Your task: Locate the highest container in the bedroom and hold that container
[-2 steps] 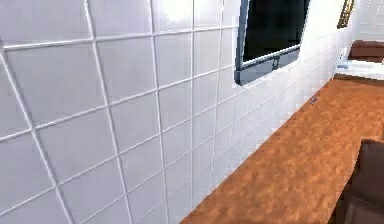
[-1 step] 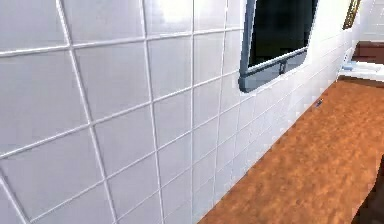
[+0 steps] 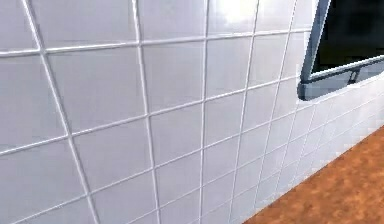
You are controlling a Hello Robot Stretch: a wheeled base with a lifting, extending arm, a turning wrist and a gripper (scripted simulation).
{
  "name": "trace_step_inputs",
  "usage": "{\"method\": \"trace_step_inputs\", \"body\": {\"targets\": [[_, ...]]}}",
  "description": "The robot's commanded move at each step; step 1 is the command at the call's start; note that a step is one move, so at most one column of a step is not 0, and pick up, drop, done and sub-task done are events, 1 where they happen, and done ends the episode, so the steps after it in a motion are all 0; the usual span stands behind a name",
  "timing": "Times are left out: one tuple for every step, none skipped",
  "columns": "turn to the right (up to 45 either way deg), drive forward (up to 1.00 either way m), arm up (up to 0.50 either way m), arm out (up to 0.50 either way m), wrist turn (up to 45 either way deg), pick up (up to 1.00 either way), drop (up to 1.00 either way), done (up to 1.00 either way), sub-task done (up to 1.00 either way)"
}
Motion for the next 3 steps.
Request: {"method": "trace_step_inputs", "body": {"targets": [[-3.0, 0.00, 0.00, 0.00, 0.0, 0.00, 0.00, 0.00, 0.00], [0.0, 0.30, 0.00, 0.00, 0.0, 0.00, 0.00, 0.00, 0.00], [45.0, 0.00, 0.00, 0.00, 0.0, 0.00, 0.00, 0.00, 0.00]]}}
